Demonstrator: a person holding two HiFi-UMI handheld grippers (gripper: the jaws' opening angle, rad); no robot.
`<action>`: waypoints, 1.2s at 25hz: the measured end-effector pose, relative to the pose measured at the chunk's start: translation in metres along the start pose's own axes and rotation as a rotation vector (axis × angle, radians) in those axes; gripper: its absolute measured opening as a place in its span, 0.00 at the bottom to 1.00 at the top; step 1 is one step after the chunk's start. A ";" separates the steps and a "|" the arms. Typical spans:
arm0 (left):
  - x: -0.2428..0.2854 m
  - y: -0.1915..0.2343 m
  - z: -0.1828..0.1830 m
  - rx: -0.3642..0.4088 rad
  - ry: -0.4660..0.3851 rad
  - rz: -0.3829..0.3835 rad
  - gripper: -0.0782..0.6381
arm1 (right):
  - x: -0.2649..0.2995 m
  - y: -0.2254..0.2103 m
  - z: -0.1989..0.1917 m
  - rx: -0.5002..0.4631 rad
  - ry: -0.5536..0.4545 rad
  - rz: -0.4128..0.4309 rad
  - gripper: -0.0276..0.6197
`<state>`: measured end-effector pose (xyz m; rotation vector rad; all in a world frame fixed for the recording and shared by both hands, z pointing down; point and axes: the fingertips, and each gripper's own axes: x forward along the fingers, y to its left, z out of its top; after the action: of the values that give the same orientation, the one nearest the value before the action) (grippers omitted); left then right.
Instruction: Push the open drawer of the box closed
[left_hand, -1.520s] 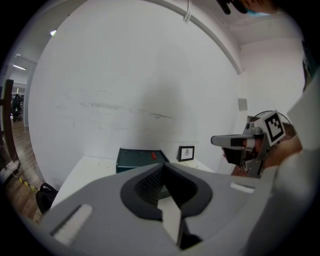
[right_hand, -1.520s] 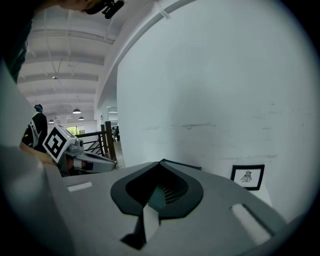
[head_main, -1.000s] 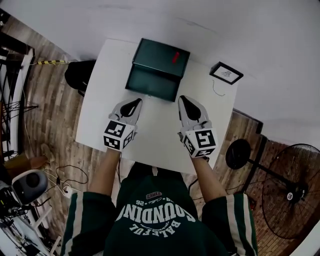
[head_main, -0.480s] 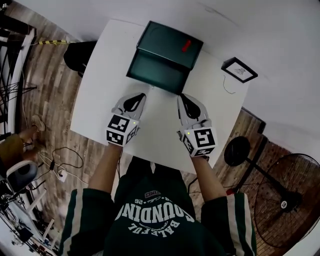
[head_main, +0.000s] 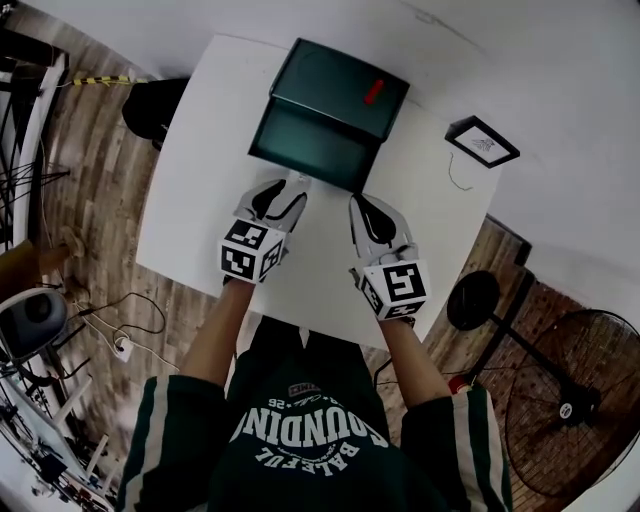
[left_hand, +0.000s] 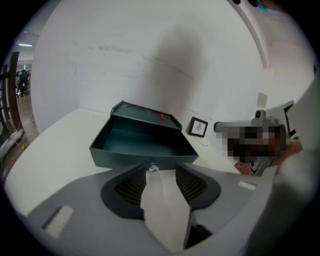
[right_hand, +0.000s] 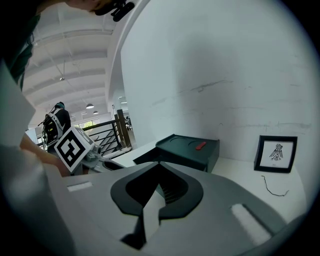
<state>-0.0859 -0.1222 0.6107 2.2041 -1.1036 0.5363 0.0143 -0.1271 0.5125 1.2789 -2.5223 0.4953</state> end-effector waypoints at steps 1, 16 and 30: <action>0.005 0.001 -0.002 0.000 0.011 0.004 0.39 | 0.000 0.000 -0.001 0.003 0.002 -0.002 0.05; 0.045 0.020 -0.021 -0.118 0.078 0.032 0.39 | -0.007 -0.013 -0.020 0.029 0.040 -0.024 0.05; 0.047 0.020 -0.013 -0.153 0.087 0.010 0.28 | -0.005 -0.016 -0.022 0.044 0.054 -0.023 0.05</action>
<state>-0.0761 -0.1496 0.6550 2.0252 -1.0746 0.5292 0.0323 -0.1237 0.5331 1.2910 -2.4624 0.5751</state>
